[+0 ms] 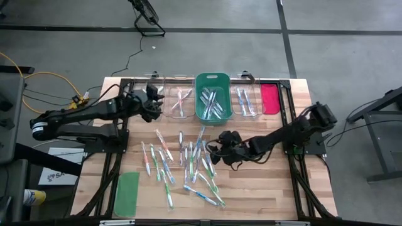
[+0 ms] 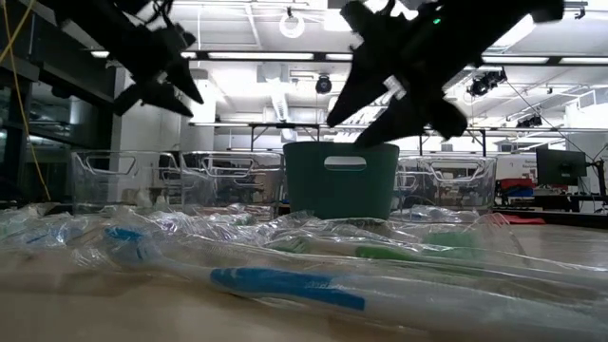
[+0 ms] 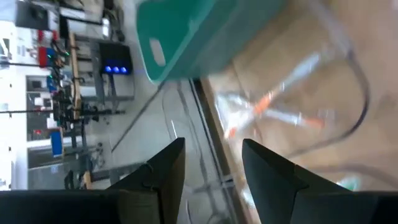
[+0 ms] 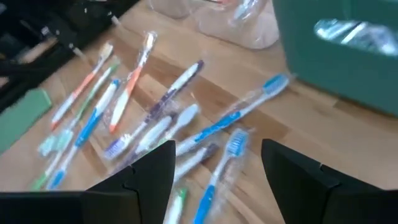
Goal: Pick & Place Toothbrushes
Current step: Put the blue toothbrush into the right transparent bin
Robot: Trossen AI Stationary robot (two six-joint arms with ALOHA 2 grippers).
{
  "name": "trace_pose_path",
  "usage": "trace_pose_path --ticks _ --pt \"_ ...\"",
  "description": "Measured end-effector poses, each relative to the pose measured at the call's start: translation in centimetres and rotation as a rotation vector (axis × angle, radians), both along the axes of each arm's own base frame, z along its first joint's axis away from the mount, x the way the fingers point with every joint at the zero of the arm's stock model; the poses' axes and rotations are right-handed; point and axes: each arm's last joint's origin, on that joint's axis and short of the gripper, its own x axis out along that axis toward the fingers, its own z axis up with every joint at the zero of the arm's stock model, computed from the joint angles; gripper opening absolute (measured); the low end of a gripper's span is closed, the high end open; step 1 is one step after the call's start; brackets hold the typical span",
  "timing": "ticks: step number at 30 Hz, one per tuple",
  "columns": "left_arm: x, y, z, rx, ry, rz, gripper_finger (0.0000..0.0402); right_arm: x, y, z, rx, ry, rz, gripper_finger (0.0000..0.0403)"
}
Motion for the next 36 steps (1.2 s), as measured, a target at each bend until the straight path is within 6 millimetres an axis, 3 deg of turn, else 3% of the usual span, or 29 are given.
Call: trace_pose_path --ticks 7,13,20,31,36 --pt "-1.0 -1.7 1.4 -0.085 -0.161 -0.100 0.0155 1.0 0.4 -3.1 0.005 0.049 0.013 0.0231" --pt "-1.2 -2.0 1.6 -0.119 -0.196 -0.130 0.0155 1.3 0.4 -5.2 -0.014 0.106 0.013 0.0231" --pt "-1.2 -2.1 1.6 -0.137 -0.205 -0.141 0.0155 1.8 -0.5 -5.4 0.035 0.136 0.082 0.0231" --pt "-1.2 -2.1 1.6 -0.151 -0.211 -0.138 0.0155 2.9 -4.4 -5.7 0.199 0.136 0.066 0.0231" --pt "-1.2 -2.1 1.6 -0.152 -0.212 -0.139 0.0155 3.3 -4.4 -6.1 0.264 0.124 0.117 0.0231"
